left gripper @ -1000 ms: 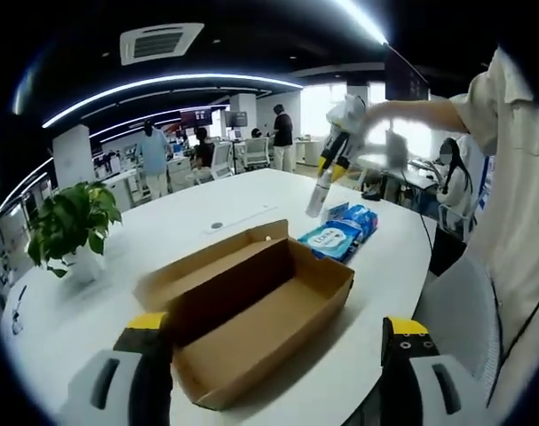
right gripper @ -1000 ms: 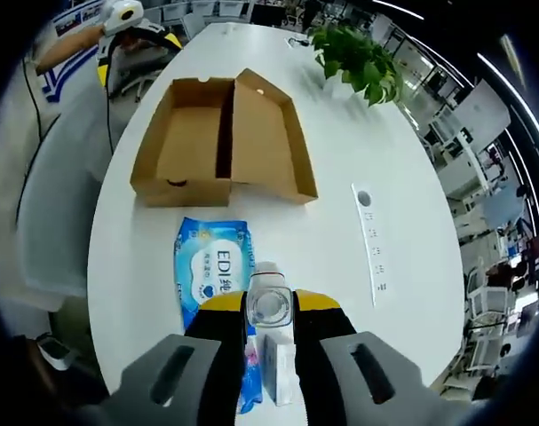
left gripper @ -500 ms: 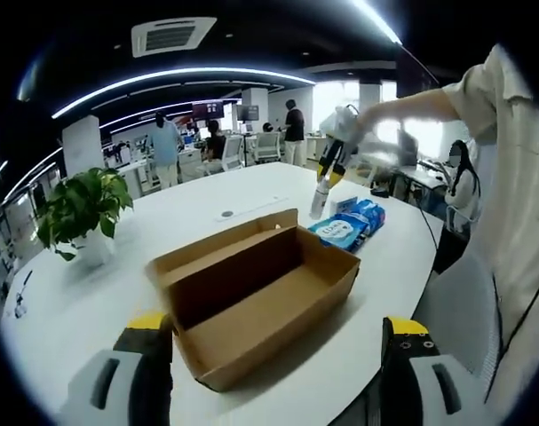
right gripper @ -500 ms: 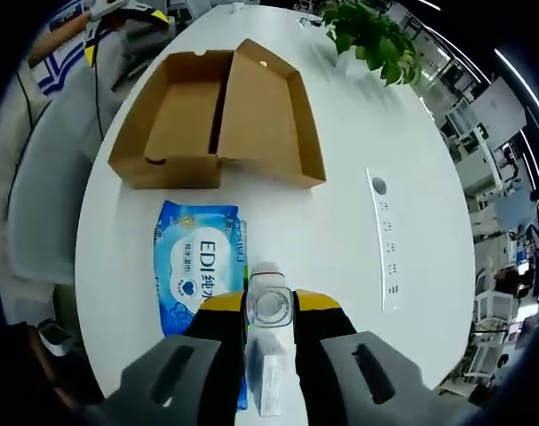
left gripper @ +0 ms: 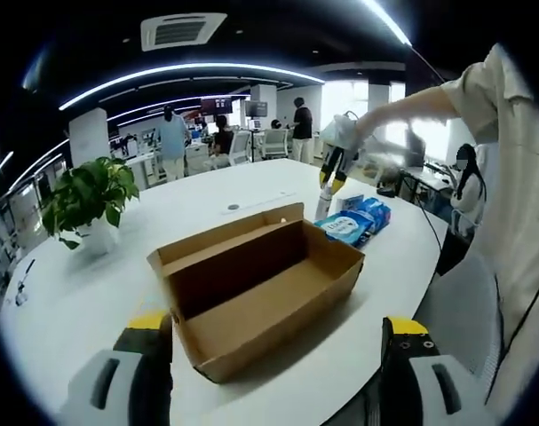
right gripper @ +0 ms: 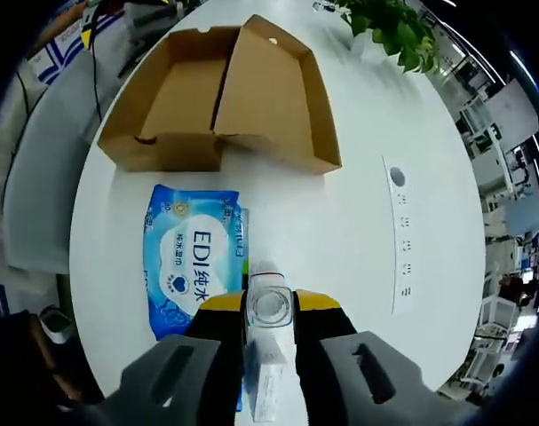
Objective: Operate the shoe box by opening the lid, removing the specified soft item, and placing it in the target area until the item is outside and the box remains undamaged.
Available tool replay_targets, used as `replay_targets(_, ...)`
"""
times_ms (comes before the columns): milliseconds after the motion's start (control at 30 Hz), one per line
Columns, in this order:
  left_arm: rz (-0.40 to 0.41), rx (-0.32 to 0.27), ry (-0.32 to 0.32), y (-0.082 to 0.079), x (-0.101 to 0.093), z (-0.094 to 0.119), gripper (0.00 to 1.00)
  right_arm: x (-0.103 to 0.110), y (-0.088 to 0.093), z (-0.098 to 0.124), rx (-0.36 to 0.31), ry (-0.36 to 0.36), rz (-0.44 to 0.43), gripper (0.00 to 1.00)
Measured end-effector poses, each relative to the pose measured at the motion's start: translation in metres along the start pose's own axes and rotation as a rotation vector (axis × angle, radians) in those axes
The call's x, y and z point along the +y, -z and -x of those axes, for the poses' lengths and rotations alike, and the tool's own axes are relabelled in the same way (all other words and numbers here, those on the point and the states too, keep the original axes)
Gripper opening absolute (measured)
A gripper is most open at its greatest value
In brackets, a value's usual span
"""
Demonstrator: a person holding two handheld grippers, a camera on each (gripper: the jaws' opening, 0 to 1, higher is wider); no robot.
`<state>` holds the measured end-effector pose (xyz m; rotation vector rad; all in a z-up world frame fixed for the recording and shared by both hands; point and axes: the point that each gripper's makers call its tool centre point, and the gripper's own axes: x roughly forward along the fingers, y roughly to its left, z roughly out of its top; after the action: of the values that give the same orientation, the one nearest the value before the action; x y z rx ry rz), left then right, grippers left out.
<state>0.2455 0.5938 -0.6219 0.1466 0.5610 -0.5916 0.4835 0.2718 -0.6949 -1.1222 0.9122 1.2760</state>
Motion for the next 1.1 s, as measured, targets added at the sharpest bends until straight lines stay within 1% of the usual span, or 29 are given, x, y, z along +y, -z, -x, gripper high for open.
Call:
replay_targets(100, 0.016, -0.003, -0.006, 0.002, 0.001, 0.000, 1.00, 0.001, 0.002, -0.004, 0.011, -0.015, 0.004, 0.17)
replay_targets(200, 0.025, 0.001, -0.012, 0.005, 0.002, -0.001, 1.00, -0.001, -0.001, -0.004, 0.001, -0.013, -0.015, 0.17)
replay_targets(333, 0.034, 0.011, -0.014, 0.009, 0.002, -0.001, 1.00, -0.003, 0.002, -0.007, 0.012, -0.008, -0.021, 0.18)
replay_targets(567, 0.040, 0.018, -0.021, 0.011, 0.004, -0.002, 0.99, -0.009, 0.004, -0.004, 0.007, 0.015, -0.026, 0.20)
replay_targets(767, 0.049, 0.039, -0.048, 0.013, 0.012, -0.004, 0.98, -0.012, 0.006, -0.001, 0.007, 0.039, -0.019, 0.24)
replay_targets(867, 0.053, 0.046, -0.066, 0.014, 0.017, -0.005, 0.96, -0.014, 0.007, 0.001, 0.007, 0.052, -0.017, 0.27)
replay_targets(967, 0.065, 0.049, -0.080, 0.015, 0.020, -0.005, 0.94, -0.012, 0.002, 0.006, -0.007, 0.061, -0.024, 0.28)
replay_targets(1100, 0.081, 0.056, -0.109, 0.017, 0.029, -0.006, 0.86, -0.012, -0.007, 0.012, -0.037, 0.067, -0.051, 0.29)
